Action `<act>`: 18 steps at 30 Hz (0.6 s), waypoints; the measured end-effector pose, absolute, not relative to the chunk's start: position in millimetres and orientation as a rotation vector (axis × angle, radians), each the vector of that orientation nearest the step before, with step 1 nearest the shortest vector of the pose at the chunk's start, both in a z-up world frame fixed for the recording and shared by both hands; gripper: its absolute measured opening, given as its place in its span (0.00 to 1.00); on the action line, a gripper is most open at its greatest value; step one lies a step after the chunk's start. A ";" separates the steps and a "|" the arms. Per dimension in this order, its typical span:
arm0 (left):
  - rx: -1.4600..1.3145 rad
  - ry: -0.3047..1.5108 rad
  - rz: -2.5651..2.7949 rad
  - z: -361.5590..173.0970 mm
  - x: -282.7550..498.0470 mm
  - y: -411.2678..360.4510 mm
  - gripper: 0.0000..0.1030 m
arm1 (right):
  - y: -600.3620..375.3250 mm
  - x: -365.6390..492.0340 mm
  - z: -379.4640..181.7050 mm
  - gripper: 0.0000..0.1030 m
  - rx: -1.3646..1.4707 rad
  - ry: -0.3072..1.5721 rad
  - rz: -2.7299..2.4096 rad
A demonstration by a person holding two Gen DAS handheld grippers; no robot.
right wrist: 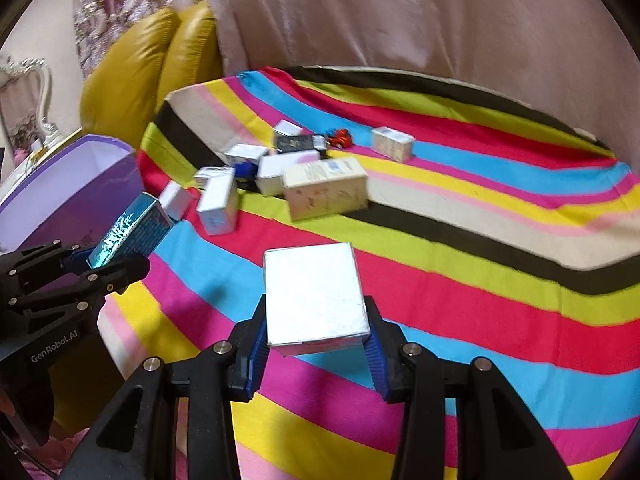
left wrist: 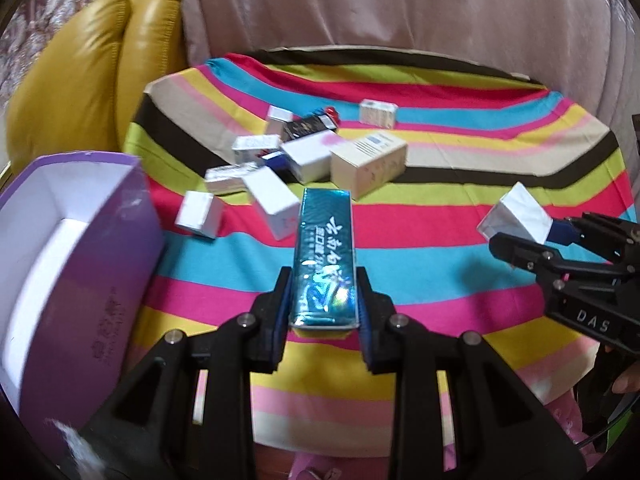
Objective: Organize rigid objects
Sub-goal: 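Carry both held boxes over the open lavender storage box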
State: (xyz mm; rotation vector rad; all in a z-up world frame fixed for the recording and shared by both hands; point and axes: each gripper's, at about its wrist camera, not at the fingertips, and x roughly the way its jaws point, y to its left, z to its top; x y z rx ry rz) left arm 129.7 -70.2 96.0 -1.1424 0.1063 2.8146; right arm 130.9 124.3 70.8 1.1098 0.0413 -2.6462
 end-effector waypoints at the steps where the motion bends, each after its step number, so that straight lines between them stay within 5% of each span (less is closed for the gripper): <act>1: -1.136 0.094 2.827 99.3 130.8 -75.2 0.32 | 118.9 130.7 74.7 0.42 1.097 0.055 -2.640; 18: -1.012 -0.227 3.152 166.8 170.2 -182.8 0.32 | -15.9 111.7 154.4 0.42 0.828 0.232 -2.418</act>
